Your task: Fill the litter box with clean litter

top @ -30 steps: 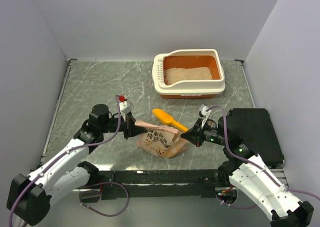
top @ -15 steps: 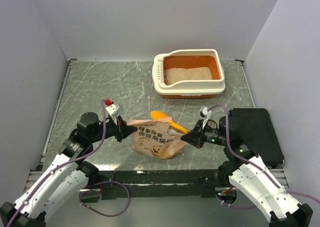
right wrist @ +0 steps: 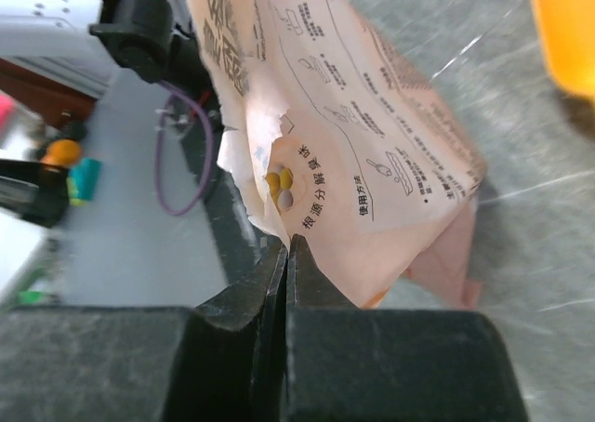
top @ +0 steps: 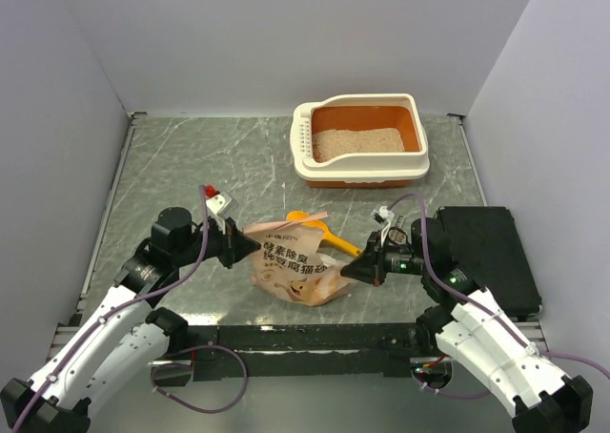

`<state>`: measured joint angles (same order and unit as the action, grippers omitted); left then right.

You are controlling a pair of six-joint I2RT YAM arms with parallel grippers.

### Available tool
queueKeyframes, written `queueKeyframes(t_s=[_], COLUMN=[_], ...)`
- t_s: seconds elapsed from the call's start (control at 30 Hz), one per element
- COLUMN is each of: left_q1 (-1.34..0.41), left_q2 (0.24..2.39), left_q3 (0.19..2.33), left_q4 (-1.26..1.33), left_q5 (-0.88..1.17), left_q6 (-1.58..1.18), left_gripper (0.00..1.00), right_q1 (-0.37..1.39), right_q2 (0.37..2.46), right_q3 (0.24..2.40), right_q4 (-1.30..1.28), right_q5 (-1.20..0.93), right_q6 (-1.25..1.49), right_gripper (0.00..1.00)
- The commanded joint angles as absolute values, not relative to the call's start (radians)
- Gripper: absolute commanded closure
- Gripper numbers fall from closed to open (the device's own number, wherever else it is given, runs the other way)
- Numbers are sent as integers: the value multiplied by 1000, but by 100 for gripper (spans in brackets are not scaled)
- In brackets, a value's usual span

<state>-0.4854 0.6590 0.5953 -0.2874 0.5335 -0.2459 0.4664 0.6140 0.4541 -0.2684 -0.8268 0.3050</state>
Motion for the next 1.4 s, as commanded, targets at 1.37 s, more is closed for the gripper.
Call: queueKeyframes(t_s=[1.37], left_q1=[-439], left_q2=[310], left_q3=[520], left_q4=[-686], left_q5=[822], left_q6=[-868], left_gripper=[99], right_q1=[356], right_q2=[595], right_q3=[308], right_q4=[-340], right_q5=[-1206], right_q6=[899], right_gripper=[100])
